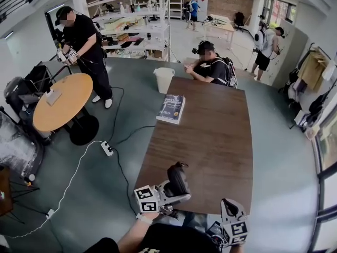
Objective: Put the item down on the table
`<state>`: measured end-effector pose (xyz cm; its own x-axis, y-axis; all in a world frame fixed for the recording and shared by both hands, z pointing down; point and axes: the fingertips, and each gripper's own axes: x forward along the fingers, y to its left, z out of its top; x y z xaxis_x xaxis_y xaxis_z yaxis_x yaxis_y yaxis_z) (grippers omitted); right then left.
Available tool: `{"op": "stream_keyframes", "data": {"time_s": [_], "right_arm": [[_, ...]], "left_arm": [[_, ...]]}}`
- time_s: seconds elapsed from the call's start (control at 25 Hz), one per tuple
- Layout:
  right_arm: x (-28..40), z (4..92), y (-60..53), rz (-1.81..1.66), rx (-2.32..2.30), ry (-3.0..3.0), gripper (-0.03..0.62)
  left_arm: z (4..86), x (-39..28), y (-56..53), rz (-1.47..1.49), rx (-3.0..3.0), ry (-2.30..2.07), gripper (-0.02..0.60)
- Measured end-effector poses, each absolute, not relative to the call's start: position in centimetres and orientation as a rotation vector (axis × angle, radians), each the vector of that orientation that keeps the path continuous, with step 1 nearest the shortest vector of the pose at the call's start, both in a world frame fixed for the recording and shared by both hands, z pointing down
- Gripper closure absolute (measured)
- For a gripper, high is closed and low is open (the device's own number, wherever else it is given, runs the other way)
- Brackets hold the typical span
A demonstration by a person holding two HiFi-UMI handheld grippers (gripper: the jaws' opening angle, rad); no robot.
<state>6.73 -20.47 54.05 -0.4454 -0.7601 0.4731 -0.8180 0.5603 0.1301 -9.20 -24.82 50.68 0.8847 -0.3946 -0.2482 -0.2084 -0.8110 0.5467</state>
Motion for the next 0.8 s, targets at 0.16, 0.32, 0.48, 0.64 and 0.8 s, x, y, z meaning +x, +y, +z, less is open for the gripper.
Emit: {"op": "stream_keyframes", "data": {"time_s": [0.16, 0.32, 0.48, 0.64, 0.8], "right_arm": [[5.8, 54.4, -21.4, 0.146, 1.224, -2.318, 0.606], [5.1, 54.3, -22.5, 0.120, 1.192, -2.331, 0.606], [4.9, 54.0, -23.2, 0.112, 1.188, -2.331, 0.606], [5.4, 54.6, -23.5, 0.111, 1.183, -2.337, 0.606], [5.9, 54.7, -23.8, 0.128, 1.201, -2.329, 0.606]], "left_arm": [[51.3, -10.3, -25.1, -0.485, 2.513, -0.480, 0.238], [51.8, -10.9, -26.1, -0.481, 2.494, -0.517, 0.238], [51.7, -10.8, -26.8, -0.479, 2.489, -0.535, 0.238], [52.1, -10.3, -27.4, -0.460, 2.495, -0.532, 0.238], [52.7, -10.0, -27.6, -0.419, 2.490, -0.531, 0.238]]}}
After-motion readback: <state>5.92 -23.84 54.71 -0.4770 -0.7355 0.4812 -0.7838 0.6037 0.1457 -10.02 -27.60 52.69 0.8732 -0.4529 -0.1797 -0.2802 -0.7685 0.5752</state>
